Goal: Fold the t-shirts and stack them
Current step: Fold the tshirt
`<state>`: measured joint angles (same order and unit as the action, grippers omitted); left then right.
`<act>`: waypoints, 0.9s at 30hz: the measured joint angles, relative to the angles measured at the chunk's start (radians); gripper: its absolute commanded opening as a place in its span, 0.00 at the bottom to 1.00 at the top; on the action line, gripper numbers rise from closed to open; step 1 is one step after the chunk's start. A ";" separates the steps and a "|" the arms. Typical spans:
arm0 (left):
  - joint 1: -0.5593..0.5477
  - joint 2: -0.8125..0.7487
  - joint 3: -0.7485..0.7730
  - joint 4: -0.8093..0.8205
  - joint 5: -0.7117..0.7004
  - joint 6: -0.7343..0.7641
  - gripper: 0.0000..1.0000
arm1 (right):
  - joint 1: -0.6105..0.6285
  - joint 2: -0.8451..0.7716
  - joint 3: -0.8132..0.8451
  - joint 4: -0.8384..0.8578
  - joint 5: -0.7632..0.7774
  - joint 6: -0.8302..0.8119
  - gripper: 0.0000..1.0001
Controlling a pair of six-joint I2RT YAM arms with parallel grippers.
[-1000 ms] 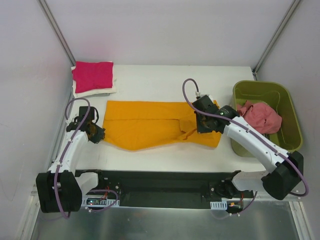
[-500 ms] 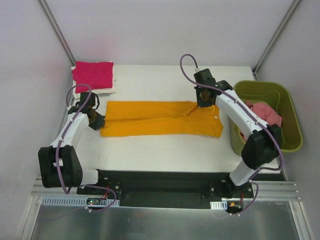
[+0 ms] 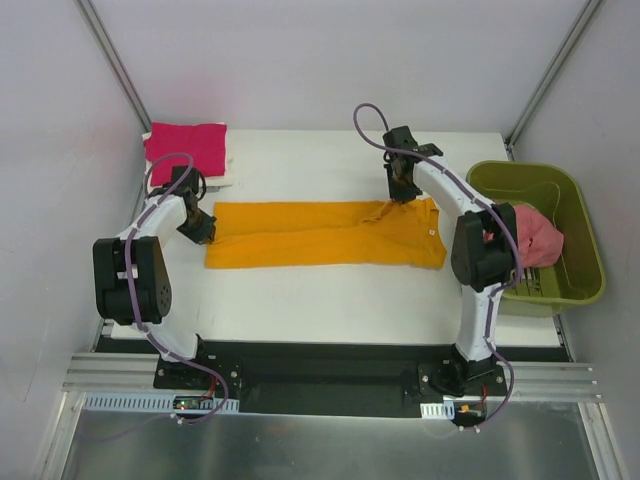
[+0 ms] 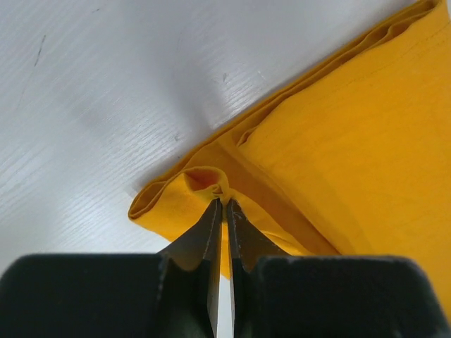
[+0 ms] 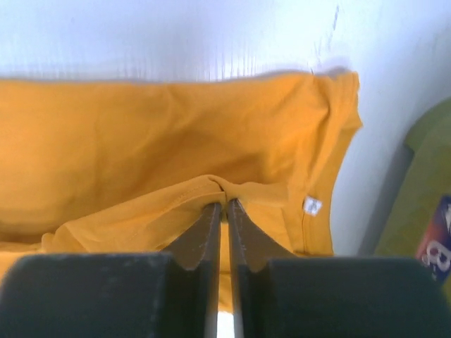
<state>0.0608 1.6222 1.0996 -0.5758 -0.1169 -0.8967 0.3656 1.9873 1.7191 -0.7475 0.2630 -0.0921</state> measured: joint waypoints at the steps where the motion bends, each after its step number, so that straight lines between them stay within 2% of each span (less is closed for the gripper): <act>1: 0.000 0.016 0.011 0.001 0.002 0.003 0.35 | -0.002 0.033 0.026 0.003 0.000 0.000 0.31; 2: 0.000 0.028 0.020 0.001 0.004 0.008 0.47 | -0.004 0.064 0.052 0.000 0.001 -0.001 0.52; 4: 0.000 0.044 0.034 0.004 0.009 0.021 0.59 | -0.005 0.127 0.111 0.000 0.000 -0.003 0.68; 5: 0.000 0.047 0.037 0.005 0.012 0.023 0.70 | -0.006 0.142 0.127 -0.002 -0.002 -0.003 0.72; 6: 0.000 0.048 0.040 0.005 0.014 0.028 0.78 | -0.006 0.153 0.141 -0.006 -0.005 -0.004 0.74; 7: 0.000 0.047 0.042 0.003 0.017 0.035 0.84 | -0.006 0.157 0.146 -0.008 -0.008 -0.004 0.81; 8: 0.000 0.045 0.043 0.006 0.022 0.038 0.96 | -0.006 0.157 0.150 -0.014 -0.010 -0.004 0.85; 9: 0.000 0.042 0.043 0.006 0.029 0.043 0.99 | -0.006 0.152 0.151 -0.016 -0.011 -0.002 0.91; 10: 0.000 0.035 0.043 0.005 0.032 0.048 0.99 | -0.006 0.146 0.150 -0.018 -0.015 0.002 0.97; 13: 0.000 -0.016 0.040 0.004 0.039 0.052 0.99 | -0.006 0.087 0.089 0.000 -0.039 0.021 0.97; 16: 0.000 -0.096 0.031 0.005 0.057 0.064 0.99 | -0.006 -0.040 -0.058 0.022 -0.080 0.059 0.97; 20: -0.010 -0.155 0.032 0.035 0.128 0.098 0.99 | -0.006 -0.258 -0.292 0.079 -0.208 0.146 0.97; 24: -0.061 -0.047 0.090 0.048 0.231 0.140 0.99 | -0.006 -0.404 -0.484 0.133 -0.328 0.229 0.97; 27: -0.128 0.102 0.162 0.078 0.291 0.174 0.99 | -0.006 -0.410 -0.561 0.161 -0.373 0.272 0.97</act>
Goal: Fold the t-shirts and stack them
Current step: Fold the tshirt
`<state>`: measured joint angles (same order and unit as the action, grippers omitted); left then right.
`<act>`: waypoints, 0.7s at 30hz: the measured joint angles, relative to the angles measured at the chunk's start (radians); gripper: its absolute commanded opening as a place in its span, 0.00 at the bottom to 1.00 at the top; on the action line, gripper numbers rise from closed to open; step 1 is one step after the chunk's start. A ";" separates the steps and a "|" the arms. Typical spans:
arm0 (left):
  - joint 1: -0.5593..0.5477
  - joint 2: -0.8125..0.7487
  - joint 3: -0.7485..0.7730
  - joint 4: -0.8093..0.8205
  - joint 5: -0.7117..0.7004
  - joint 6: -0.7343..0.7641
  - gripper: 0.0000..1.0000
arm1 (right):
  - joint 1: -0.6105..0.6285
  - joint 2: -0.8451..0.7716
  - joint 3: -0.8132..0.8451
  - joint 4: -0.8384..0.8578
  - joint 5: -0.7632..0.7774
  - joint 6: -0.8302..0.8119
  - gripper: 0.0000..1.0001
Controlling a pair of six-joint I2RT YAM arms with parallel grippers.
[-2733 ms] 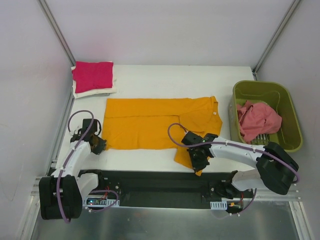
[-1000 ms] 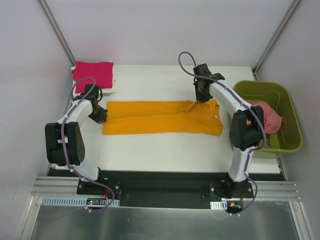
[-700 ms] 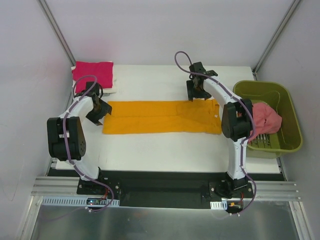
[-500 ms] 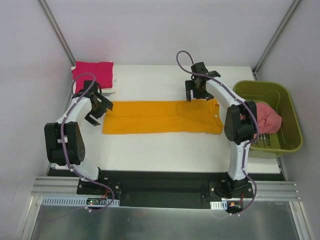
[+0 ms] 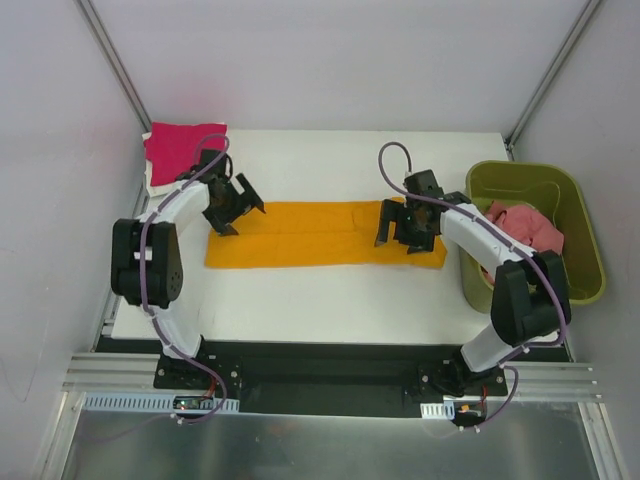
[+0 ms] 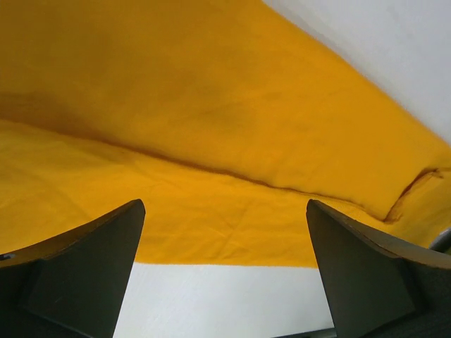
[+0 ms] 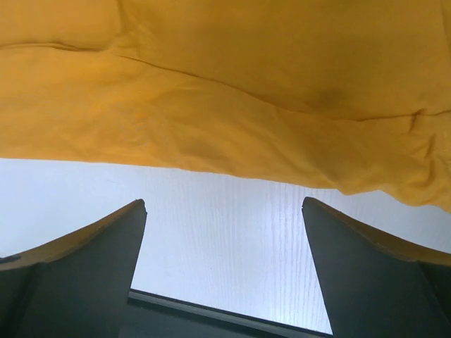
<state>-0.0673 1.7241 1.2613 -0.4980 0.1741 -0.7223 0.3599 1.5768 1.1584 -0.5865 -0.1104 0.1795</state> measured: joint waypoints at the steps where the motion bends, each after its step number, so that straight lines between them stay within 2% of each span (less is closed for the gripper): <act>1: -0.019 0.043 0.013 0.007 0.014 0.008 0.99 | 0.000 0.007 -0.016 0.006 -0.003 0.007 0.97; 7: -0.069 0.153 -0.002 0.018 0.062 0.025 0.99 | -0.010 0.161 0.034 0.006 0.014 0.025 0.97; 10: -0.069 0.111 -0.068 0.038 0.061 0.021 0.99 | -0.023 0.279 0.124 -0.019 0.031 0.023 0.97; 13: -0.085 0.010 -0.199 0.065 0.064 0.005 0.99 | -0.042 0.389 0.251 -0.069 0.030 0.013 0.97; 16: -0.173 -0.135 -0.361 0.069 0.061 -0.048 0.99 | -0.070 0.534 0.473 -0.131 0.011 -0.056 0.97; 19: -0.399 -0.277 -0.484 0.040 0.069 -0.140 0.99 | -0.087 0.768 0.876 -0.198 -0.015 -0.169 0.97; 21: -0.539 -0.327 -0.499 0.024 0.087 -0.182 0.99 | -0.091 0.890 1.085 -0.179 -0.040 -0.215 0.97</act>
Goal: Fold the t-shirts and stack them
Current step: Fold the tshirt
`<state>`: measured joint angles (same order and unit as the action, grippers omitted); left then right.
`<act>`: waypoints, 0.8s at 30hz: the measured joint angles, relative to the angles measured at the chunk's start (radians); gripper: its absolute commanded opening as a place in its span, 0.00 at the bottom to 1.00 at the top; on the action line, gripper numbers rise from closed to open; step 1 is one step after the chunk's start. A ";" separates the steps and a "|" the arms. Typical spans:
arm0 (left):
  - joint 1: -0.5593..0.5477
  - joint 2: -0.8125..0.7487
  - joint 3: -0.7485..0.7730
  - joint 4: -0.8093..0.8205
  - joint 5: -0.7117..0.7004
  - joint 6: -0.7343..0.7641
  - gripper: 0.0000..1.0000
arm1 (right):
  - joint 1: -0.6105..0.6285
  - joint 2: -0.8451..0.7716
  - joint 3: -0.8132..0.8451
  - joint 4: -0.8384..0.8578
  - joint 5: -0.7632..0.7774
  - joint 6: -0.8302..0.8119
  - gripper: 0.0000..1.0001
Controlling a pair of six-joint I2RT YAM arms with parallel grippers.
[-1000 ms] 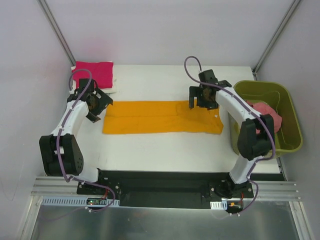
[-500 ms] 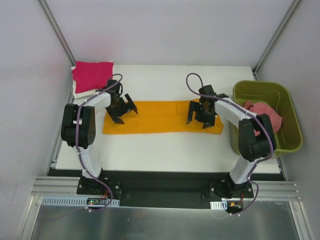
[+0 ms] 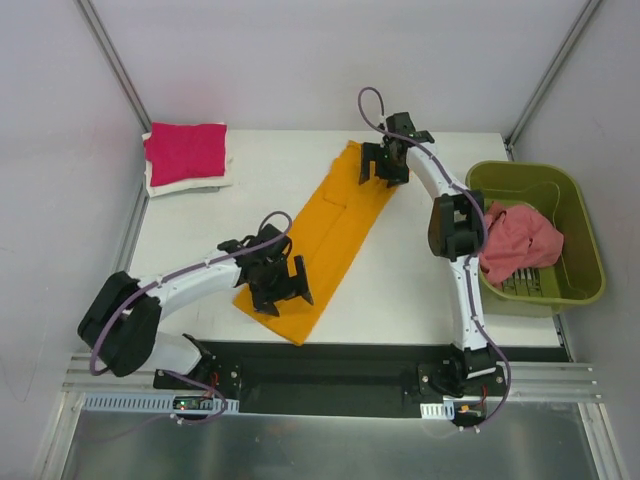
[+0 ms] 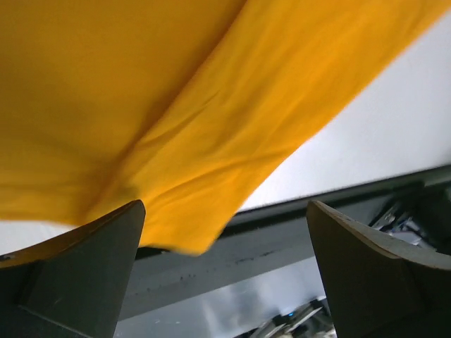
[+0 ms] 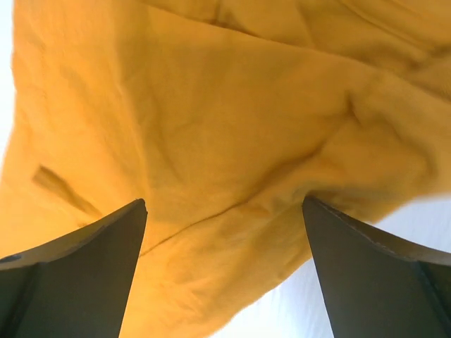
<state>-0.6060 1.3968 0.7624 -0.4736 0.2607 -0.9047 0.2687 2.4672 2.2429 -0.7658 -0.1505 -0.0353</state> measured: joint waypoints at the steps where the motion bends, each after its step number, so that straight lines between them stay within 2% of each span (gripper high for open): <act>1: -0.060 -0.022 0.007 -0.003 -0.002 -0.012 0.99 | -0.001 0.045 0.079 0.017 -0.016 -0.019 0.96; 3: -0.105 -0.061 0.034 -0.010 -0.008 -0.024 0.99 | -0.001 0.064 0.111 0.051 -0.049 -0.040 0.96; 5: -0.108 -0.103 0.074 -0.013 -0.035 -0.024 0.99 | 0.002 0.024 0.049 0.108 -0.077 -0.046 0.97; 7: -0.106 -0.150 0.111 -0.011 -0.063 -0.021 0.99 | 0.006 -0.053 -0.052 0.135 -0.093 -0.049 0.97; 13: -0.081 -0.272 0.153 -0.015 -0.158 0.012 0.99 | 0.050 -0.299 -0.209 0.134 -0.080 -0.059 0.97; 18: 0.085 -0.299 0.118 -0.043 -0.162 0.035 0.99 | 0.209 -0.561 -0.484 0.147 -0.040 -0.048 0.97; 24: 0.342 -0.384 -0.023 -0.101 -0.163 0.052 0.99 | 0.487 -0.587 -0.714 0.148 -0.056 -0.033 0.97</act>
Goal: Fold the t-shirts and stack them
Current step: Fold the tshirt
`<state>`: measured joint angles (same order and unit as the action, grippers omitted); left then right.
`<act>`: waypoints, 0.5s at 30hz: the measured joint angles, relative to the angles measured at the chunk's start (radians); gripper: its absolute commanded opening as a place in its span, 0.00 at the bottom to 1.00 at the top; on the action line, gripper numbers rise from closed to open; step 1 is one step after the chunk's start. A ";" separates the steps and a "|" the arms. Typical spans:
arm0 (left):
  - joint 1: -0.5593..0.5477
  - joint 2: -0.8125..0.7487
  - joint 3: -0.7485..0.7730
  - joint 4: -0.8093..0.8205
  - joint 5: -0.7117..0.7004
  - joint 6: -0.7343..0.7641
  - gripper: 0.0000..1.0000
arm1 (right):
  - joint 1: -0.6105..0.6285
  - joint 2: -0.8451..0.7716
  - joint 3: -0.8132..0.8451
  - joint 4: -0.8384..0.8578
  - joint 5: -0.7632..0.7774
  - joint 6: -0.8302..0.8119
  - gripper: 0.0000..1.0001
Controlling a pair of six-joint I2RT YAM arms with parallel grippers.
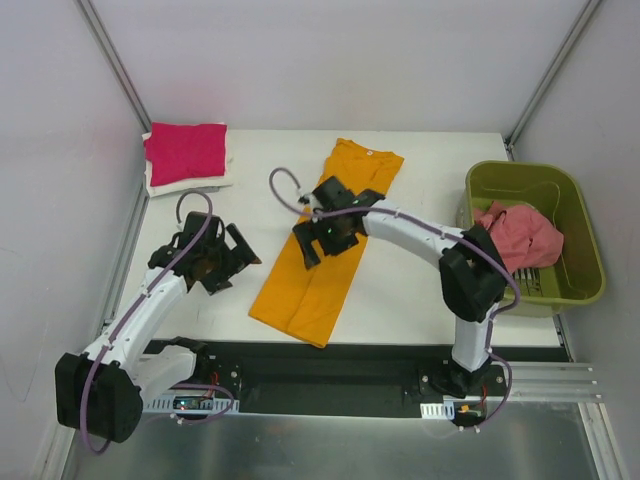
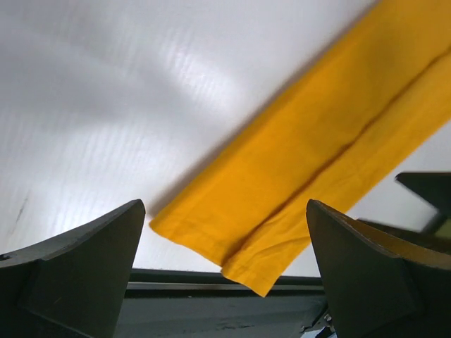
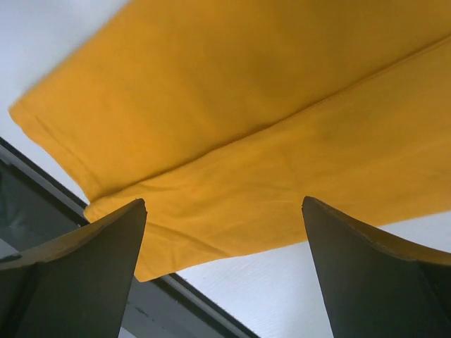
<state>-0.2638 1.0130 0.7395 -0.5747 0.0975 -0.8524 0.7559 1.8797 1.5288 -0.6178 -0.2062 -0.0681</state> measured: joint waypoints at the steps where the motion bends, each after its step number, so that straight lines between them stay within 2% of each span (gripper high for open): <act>1: 0.024 -0.012 -0.019 -0.012 0.002 0.003 0.99 | 0.040 0.014 -0.021 -0.008 0.001 0.001 0.97; 5: 0.072 -0.034 -0.059 -0.039 0.006 0.009 0.99 | 0.101 0.079 -0.050 -0.027 0.016 0.029 0.97; 15: 0.075 -0.024 -0.062 -0.045 0.056 0.018 0.99 | -0.066 0.060 -0.181 0.014 0.044 0.096 0.97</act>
<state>-0.1886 0.9890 0.6777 -0.6193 0.1539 -0.8345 0.6899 1.9396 1.3479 -0.6041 -0.1619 0.0277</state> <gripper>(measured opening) 0.992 0.966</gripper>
